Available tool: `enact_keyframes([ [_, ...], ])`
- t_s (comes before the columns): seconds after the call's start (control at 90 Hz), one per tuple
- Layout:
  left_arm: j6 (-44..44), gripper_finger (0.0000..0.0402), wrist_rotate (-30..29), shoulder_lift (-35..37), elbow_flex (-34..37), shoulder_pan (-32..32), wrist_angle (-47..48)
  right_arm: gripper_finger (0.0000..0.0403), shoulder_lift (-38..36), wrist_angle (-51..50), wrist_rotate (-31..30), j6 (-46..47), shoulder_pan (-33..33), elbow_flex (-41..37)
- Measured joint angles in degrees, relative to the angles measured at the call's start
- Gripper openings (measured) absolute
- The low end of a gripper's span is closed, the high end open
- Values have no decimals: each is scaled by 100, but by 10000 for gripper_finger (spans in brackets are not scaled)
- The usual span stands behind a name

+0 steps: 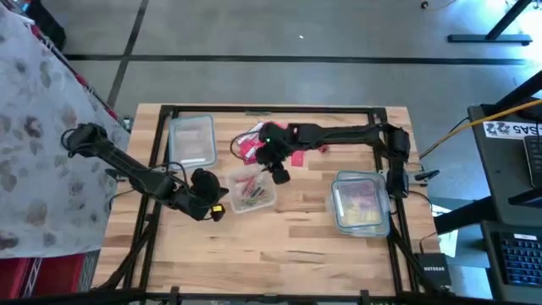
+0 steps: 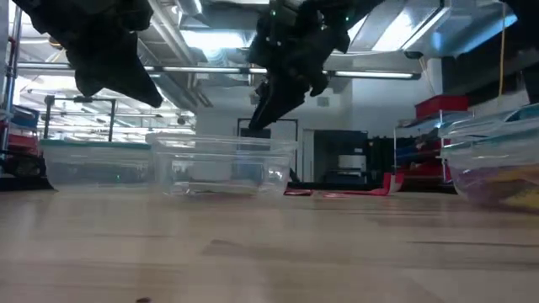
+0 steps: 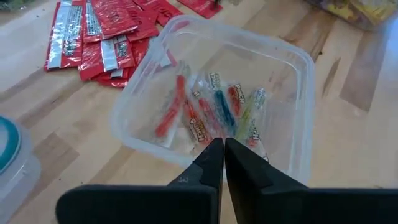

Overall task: Sort candy
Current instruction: Put the green candy stick into the square transparent bin

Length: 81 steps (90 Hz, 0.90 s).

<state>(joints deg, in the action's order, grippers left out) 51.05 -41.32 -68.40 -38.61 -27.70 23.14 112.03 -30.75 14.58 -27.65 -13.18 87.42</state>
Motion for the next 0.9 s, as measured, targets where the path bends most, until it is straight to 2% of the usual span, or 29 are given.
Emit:
enact_keyframes([
  [0.156, -2, 0, 0, 0, 0, 0, 0, 174, 0, 298, -458, -4, -663, 1],
  [0.256, -2, 0, 0, -1, 0, 0, 0, 164, 31, 620, -805, 88, -1127, 2],
  [0.411, -20, 0, -9, 0, 0, 0, 1, 142, 177, 841, -840, 335, -1688, 11],
  [0.578, -8, 0, -141, -2, 0, 0, 6, 127, 670, 1204, -854, 257, -1886, 4],
  [0.689, 104, 0, -146, -2, 0, 0, -1, 123, 948, 1532, -1175, 57, -1883, 74],
  [0.756, 158, 0, -148, -2, 0, 0, -2, 122, 1120, 1513, -1231, 3, -1915, 314],
  [0.9, 173, 0, -144, -2, 0, -2, -29, 122, 1591, 882, -822, -6, -2095, 1164],
])
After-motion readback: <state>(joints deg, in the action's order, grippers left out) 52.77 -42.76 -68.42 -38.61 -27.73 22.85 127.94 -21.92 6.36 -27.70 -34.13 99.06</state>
